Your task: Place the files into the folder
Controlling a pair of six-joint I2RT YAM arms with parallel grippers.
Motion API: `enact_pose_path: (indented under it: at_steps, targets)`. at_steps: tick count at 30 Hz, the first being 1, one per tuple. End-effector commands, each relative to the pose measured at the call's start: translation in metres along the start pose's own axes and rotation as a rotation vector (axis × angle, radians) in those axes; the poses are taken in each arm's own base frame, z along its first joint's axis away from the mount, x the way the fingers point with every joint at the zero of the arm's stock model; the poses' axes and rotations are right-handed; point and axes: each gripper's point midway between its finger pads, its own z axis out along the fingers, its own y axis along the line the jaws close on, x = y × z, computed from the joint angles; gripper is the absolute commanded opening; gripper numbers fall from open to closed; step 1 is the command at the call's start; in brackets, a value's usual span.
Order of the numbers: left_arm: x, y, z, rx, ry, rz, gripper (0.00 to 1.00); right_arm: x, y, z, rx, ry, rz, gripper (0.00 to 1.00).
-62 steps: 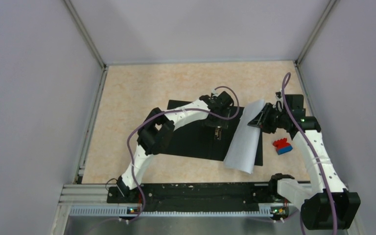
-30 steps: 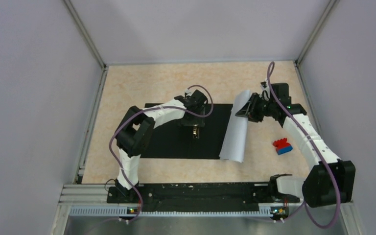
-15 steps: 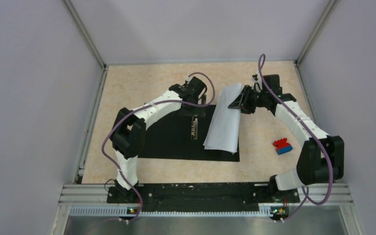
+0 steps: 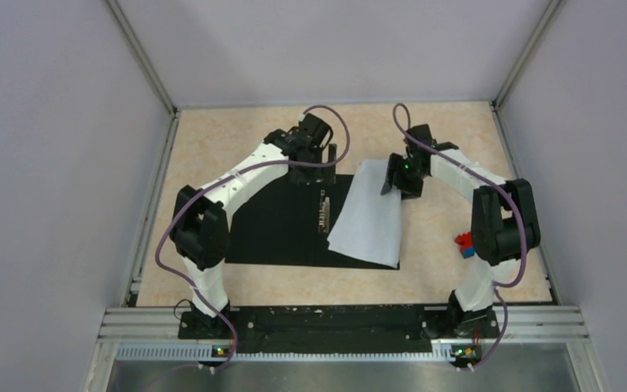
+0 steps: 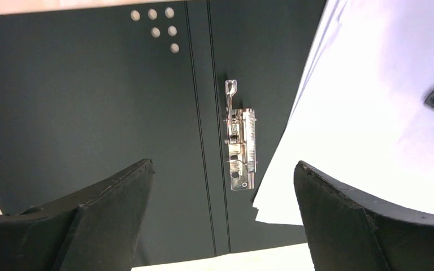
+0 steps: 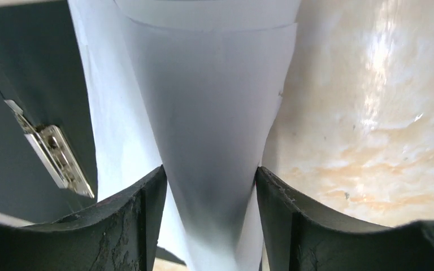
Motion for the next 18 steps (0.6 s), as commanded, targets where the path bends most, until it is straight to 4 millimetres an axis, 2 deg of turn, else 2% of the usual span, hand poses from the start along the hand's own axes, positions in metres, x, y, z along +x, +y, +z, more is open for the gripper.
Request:
enact_pose_path:
  at_steps: [1, 7, 9, 11, 12, 14, 18]
  targets:
    - [0.013, -0.001, 0.002, 0.021, 0.035, 0.018, 0.99, -0.03, 0.01, -0.01, 0.145, -0.104, -0.164, 0.59]
    - [0.025, 0.001, 0.01, 0.02, 0.064, 0.021, 0.99, -0.019, 0.017, 0.006, 0.214, -0.076, -0.27, 0.6]
    - [0.028, 0.003, 0.013, 0.014, 0.074, 0.022, 0.99, -0.015, 0.011, 0.008, 0.277, -0.069, -0.304, 0.6]
    - [0.03, 0.004, 0.015, 0.014, 0.082, 0.024, 0.99, -0.015, -0.003, 0.008, 0.356, -0.074, -0.316, 0.6]
    - [0.032, 0.004, 0.016, 0.014, 0.086, 0.025, 0.99, -0.015, -0.011, 0.008, 0.392, -0.075, -0.32, 0.62]
    - [0.035, 0.003, 0.017, 0.019, 0.097, 0.025, 0.99, -0.014, -0.014, 0.008, 0.401, -0.079, -0.324, 0.68]
    - [0.041, 0.0, 0.019, 0.037, 0.119, 0.029, 0.99, -0.022, 0.013, 0.002, 0.274, -0.129, -0.311, 0.85]
